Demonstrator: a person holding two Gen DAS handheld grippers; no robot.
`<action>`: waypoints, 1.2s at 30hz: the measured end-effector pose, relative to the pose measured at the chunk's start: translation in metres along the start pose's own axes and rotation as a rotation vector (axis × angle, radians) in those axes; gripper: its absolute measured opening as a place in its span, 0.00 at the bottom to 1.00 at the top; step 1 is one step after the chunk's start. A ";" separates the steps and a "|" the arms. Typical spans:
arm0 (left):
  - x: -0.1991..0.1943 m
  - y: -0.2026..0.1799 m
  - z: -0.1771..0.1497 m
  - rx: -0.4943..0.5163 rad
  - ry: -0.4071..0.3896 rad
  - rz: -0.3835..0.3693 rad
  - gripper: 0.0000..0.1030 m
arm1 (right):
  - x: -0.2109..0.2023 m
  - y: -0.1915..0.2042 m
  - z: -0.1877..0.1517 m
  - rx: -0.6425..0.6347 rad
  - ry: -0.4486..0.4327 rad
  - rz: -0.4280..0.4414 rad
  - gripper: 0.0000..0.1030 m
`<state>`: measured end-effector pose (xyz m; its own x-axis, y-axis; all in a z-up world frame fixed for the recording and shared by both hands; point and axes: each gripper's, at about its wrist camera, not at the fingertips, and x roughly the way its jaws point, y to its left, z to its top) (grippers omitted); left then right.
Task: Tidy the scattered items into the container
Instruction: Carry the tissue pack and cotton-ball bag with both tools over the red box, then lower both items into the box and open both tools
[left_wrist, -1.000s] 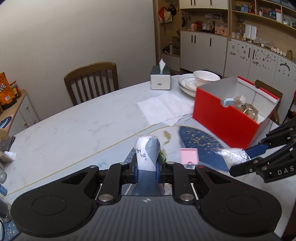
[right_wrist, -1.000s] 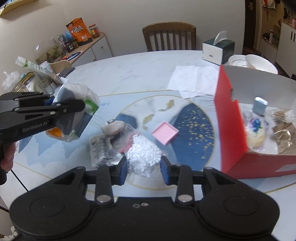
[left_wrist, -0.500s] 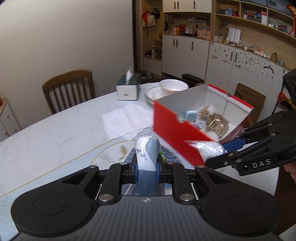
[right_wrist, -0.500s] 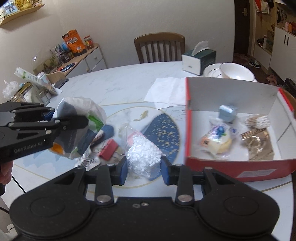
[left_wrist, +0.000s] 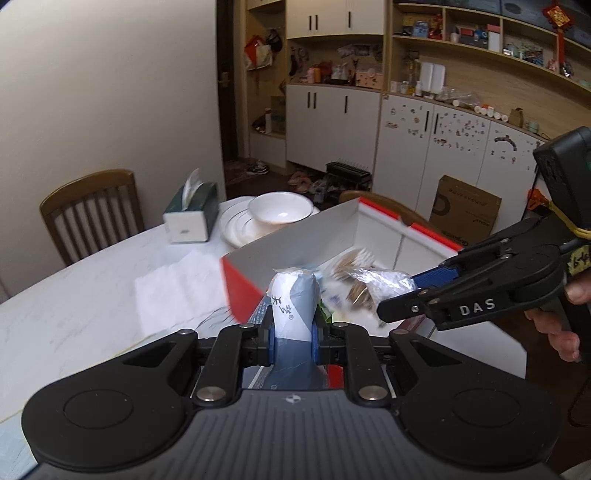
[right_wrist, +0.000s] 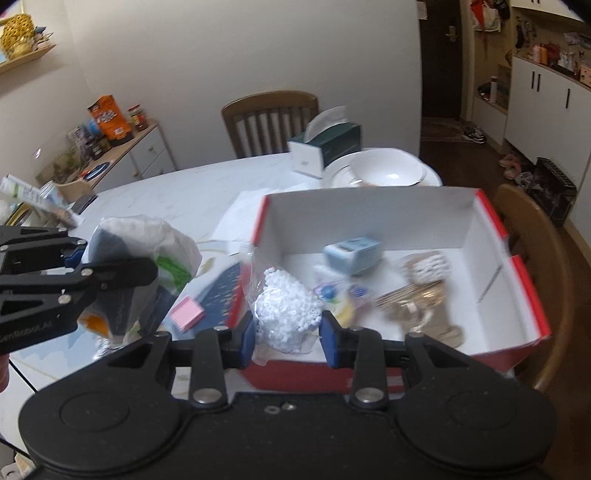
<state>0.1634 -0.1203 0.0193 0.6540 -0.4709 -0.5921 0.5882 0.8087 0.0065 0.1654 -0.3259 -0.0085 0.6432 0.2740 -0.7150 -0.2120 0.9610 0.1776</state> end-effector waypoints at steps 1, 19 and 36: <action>0.004 -0.005 0.004 0.006 -0.002 -0.001 0.15 | -0.001 -0.005 0.001 -0.001 -0.002 -0.005 0.33; 0.072 -0.049 0.047 0.041 0.029 -0.048 0.15 | 0.003 -0.069 0.007 -0.027 0.006 -0.053 0.33; 0.139 -0.073 0.049 0.100 0.149 -0.038 0.15 | 0.040 -0.103 0.007 -0.050 0.078 -0.097 0.33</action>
<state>0.2348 -0.2617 -0.0239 0.5567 -0.4373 -0.7063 0.6605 0.7487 0.0571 0.2177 -0.4137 -0.0507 0.6035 0.1745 -0.7780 -0.1896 0.9792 0.0726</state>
